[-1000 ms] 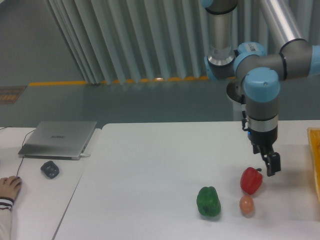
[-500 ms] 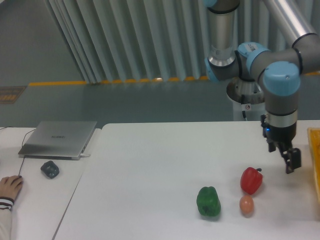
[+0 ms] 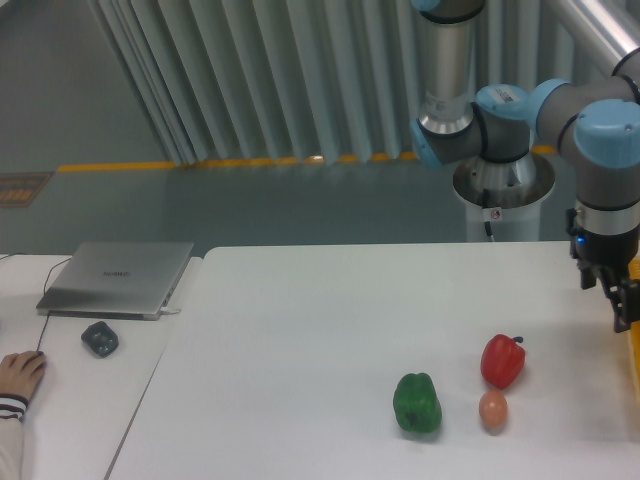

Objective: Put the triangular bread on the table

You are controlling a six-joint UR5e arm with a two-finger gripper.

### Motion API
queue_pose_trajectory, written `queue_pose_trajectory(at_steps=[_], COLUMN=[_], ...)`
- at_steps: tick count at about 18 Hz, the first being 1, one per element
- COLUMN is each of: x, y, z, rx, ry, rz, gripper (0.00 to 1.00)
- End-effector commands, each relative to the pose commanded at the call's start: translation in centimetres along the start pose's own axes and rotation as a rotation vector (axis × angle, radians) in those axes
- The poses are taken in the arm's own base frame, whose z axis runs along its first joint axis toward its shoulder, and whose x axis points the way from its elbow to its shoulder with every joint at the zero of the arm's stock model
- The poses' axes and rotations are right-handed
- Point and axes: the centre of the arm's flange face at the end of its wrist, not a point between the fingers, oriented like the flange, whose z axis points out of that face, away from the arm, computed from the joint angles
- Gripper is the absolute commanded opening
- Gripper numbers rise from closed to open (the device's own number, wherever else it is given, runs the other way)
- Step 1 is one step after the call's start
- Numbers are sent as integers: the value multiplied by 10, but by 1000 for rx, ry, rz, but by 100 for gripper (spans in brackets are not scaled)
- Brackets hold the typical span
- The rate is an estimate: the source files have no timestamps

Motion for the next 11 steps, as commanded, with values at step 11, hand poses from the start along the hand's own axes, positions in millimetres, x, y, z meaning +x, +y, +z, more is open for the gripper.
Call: queue_pose_trajectory(at_steps=[11], x=[-2], y=[79], z=[36], rx=[10], ry=[60], rz=[465], gripper=[100])
